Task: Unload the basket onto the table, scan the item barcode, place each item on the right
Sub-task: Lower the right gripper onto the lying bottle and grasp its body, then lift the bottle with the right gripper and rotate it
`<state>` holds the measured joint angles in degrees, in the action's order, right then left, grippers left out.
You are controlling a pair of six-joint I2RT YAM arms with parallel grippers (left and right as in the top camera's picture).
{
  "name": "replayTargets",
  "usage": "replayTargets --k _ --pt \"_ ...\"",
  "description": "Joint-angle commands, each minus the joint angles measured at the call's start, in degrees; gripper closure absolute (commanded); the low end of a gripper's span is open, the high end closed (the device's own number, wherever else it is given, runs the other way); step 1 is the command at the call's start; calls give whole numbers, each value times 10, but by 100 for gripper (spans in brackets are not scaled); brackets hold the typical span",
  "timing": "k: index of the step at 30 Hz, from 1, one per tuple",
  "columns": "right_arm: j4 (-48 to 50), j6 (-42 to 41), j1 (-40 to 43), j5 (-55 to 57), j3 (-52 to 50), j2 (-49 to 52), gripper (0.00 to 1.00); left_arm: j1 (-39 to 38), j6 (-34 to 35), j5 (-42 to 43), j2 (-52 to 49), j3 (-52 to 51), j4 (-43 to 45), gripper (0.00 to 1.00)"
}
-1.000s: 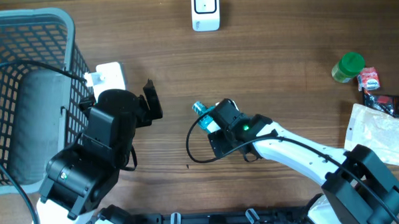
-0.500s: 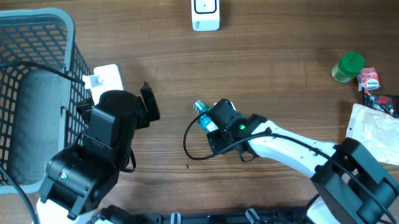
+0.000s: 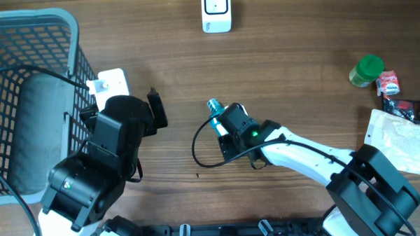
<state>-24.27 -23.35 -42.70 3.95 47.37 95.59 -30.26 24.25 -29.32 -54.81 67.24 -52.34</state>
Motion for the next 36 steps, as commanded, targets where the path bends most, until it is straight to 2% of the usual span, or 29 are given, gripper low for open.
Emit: replayTargets --k 1,19,29,36 --pt "3 -8 -1 3 22 -7 35 2 18 -10 -6 10 -1 0" --pt "0 -8 10 3 26 -183 34 2 37 -10 -99 10 10 0" --pt "10 -23 10 25 26 -195 33 2 56 -10 -125 10 13 0" --pt "89 -22 10 68 26 -195 31 2 63 -10 -128 10 13 0"
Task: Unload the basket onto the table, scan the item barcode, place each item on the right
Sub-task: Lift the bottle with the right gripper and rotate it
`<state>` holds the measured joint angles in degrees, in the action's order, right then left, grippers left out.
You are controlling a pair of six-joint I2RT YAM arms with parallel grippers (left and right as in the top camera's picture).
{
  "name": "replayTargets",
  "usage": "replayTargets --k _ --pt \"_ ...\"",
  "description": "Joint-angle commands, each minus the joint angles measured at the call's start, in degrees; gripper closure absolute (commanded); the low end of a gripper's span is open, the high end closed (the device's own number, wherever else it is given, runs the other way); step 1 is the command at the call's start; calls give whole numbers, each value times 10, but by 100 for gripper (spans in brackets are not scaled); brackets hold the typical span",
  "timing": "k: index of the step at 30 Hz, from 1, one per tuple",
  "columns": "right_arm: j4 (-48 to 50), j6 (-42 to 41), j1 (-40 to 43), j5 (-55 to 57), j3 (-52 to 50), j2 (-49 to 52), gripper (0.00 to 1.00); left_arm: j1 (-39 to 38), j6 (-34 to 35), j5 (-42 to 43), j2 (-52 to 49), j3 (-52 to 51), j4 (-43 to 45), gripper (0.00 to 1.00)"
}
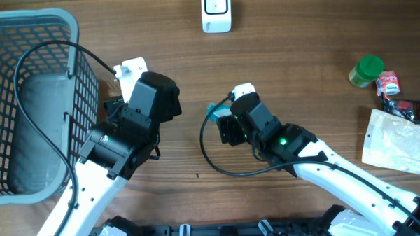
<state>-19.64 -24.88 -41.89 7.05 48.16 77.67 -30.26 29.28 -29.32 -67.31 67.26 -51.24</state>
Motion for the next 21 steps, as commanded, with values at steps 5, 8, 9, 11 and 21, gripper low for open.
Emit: replayTargets --k 5,8,9,11,21 --pt "89 -7 8 38 18 -15 31 2 13 -10 -3 10 2 0" --pt "91 -6 11 46 18 -16 31 2 13 -10 -3 10 2 0" --pt "91 -6 11 50 18 -16 31 2 13 -10 -3 10 2 0" --pt "92 -6 11 52 18 -16 31 2 17 -10 -5 10 2 0" --pt "119 -152 24 52 18 -16 32 2 79 -10 -45 -6 2 0"
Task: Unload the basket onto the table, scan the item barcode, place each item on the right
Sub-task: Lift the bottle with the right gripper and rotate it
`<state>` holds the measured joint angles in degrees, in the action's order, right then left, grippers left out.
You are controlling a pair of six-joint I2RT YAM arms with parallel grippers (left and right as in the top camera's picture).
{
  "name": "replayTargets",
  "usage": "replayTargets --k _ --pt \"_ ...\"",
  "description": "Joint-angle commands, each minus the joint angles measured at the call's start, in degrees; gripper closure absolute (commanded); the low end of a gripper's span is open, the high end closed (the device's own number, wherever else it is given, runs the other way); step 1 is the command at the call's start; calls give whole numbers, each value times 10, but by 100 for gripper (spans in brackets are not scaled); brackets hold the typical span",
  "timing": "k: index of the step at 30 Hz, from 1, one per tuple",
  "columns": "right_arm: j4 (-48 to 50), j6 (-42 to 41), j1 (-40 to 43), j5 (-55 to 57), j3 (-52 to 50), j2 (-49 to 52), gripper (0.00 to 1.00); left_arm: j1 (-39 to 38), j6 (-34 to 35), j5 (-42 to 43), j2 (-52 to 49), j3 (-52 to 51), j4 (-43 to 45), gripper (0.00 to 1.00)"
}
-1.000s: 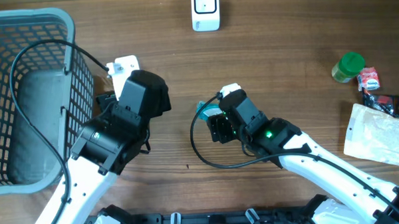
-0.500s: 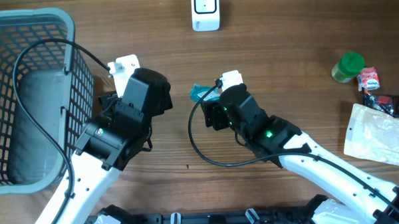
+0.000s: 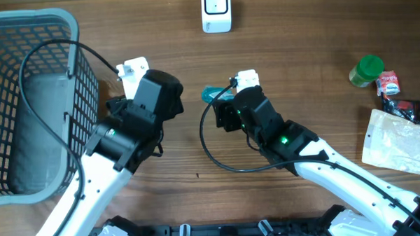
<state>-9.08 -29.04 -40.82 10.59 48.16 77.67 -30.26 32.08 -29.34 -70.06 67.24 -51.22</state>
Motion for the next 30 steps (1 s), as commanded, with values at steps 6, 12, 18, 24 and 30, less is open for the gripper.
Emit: replayTargets --k 6,12,18,24,30 --pt "18 -290 61 -14 18 -16 34 2 128 -10 -42 -26 -5 0" --pt "16 -427 93 -65 18 -16 35 2 182 -10 -53 -28 -14 0" --pt "-57 -581 99 -68 18 -10 37 2 229 -10 -57 -28 -37 0" --pt "-115 -615 99 -77 18 -1 41 2 229 -10 -57 -28 -52 0" --pt "-195 -648 99 -76 18 41 40 2 229 -10 -57 -28 -55 0"
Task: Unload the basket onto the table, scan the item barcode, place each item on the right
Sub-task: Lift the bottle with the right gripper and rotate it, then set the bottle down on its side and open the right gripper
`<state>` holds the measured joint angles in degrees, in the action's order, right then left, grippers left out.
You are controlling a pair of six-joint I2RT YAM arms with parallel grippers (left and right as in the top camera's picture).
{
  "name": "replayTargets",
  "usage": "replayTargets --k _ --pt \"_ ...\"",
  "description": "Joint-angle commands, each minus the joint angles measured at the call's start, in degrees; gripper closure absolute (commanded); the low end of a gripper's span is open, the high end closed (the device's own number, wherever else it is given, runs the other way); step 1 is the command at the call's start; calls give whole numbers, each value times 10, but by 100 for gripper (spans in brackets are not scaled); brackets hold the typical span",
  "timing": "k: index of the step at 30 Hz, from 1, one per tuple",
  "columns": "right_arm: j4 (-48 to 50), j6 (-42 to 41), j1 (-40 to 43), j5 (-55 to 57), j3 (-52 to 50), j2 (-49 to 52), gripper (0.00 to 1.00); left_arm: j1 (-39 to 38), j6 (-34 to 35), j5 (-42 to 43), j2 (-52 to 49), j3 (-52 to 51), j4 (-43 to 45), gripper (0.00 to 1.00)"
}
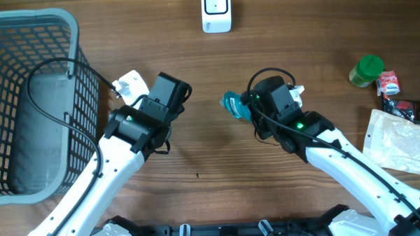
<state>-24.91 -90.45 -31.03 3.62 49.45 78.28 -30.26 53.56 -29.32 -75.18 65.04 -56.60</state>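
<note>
Only the overhead view is given. A small teal item (232,104) sticks out leftward from under my right wrist at mid-table. My right gripper (245,110) is shut on it, and its fingers are mostly hidden beneath the wrist. The white scanner (215,10) stands at the far edge, well beyond the item. My left gripper (180,91) points toward the item from the left with a clear gap between them. Its jaws are hidden under the black housing.
A grey wire basket (73,39) fills the left side, close behind my left arm. At the right edge are a green-capped jar (366,70), a red packet (389,82), a dark packet (406,109) and a white bag (400,143).
My right gripper has shifted right with the teal item, and its wrist has turned. The item now lies a little right of where it was. My left gripper has edged right and slightly farther away.
At first my right gripper was on the teal item at mid-table, and my left arm was drawn back beside the basket. Then the left arm stood nearer the middle, facing the item. The right gripper has kept hold of the item, moving it farther away and then rightward.
</note>
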Motion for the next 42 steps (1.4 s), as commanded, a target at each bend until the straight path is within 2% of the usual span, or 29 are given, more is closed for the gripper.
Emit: replayTargets --k 1,10,18,19,20,22,23,29,35,37,40,41,42 --pt "-49 -33 1 -8 5 46 40 2 14 -10 -6 -5 -1 0" --pt "-133 -24 -2 -31 5 144 40 2 14 -10 -6 -5 -5 0" --pt "-164 5 -2 -11 5 155 40 2 27 -10 -6 -5 -4 0" --pt "-161 5 -2 -9 5 155 36 2 27 -10 -6 -5 -5 0" --pt "-156 10 -2 -8 5 155 24 2 27 -10 -6 -5 -5 0" --pt "-141 62 -2 3 5 155 15 2 27 -10 -6 -5 -5 0" --pt "-134 83 -2 11 5 155 0 2 27 -10 -6 -5 -5 0" --pt "-133 103 -2 33 5 139 0 2 27 -26 -6 -5 -5 0" --pt "-172 134 -2 58 40 49 0 2 26 -53 -6 -5 -7 0" --pt "-196 177 -3 59 58 12 0 2 26 -55 -6 -5 -11 0" --pt "-234 283 -3 97 74 -36 0 2 26 -67 -6 -5 -15 0" --pt "-227 348 -2 106 75 -51 0 2 26 -69 -6 -5 -15 0" --pt "-192 484 -2 104 75 -70 0 2 26 -70 -6 -5 -15 0"
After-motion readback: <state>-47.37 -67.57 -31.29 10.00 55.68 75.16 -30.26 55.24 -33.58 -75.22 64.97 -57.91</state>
